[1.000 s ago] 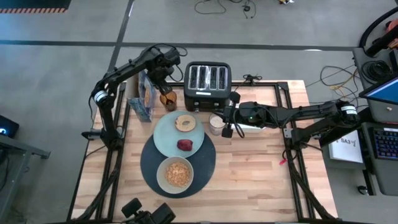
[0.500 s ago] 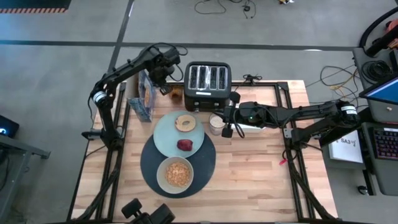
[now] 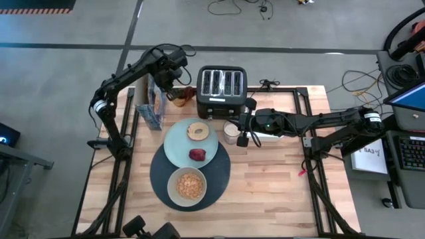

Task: Arrange a breakfast setting
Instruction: Put the black spoon on the blue table mat to the right of the gray bowl

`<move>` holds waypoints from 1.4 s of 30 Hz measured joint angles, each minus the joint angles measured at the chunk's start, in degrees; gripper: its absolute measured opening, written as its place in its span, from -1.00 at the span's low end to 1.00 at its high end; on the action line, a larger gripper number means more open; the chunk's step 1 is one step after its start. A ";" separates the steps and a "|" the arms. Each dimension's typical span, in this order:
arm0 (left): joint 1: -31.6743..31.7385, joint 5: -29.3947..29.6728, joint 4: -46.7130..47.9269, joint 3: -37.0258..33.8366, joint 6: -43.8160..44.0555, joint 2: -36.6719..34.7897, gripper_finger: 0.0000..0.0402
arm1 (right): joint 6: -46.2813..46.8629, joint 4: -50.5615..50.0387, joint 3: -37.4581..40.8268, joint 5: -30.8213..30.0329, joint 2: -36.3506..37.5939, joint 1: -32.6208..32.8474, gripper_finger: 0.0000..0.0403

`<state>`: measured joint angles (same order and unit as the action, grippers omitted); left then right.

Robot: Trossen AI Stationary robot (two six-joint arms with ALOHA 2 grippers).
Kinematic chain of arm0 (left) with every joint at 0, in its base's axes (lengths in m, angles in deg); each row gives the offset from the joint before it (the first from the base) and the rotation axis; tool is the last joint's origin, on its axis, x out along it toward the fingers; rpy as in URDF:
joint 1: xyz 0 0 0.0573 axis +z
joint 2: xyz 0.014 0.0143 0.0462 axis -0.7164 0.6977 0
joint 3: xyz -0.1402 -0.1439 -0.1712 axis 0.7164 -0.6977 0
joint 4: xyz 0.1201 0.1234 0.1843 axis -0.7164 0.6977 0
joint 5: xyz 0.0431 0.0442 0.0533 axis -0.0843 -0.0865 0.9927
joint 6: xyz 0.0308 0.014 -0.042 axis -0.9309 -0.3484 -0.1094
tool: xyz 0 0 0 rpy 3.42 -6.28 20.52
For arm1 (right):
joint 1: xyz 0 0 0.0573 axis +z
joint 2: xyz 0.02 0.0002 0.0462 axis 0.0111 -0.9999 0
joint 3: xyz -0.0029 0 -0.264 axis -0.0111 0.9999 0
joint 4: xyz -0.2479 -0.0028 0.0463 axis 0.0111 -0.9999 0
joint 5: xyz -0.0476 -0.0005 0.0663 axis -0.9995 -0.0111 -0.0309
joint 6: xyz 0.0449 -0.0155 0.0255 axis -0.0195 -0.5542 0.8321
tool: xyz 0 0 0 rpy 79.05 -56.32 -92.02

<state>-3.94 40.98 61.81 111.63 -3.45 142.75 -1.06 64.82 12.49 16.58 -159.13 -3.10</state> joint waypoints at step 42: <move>-15.37 1.09 -17.56 -15.60 5.71 -38.81 -1.00 | 5.38 -15.56 -25.57 4.59 -17.05 -4.28 -0.96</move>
<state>-19.32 42.07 44.25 96.04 2.26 103.94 4.32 49.26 -13.07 21.17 -176.17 -7.37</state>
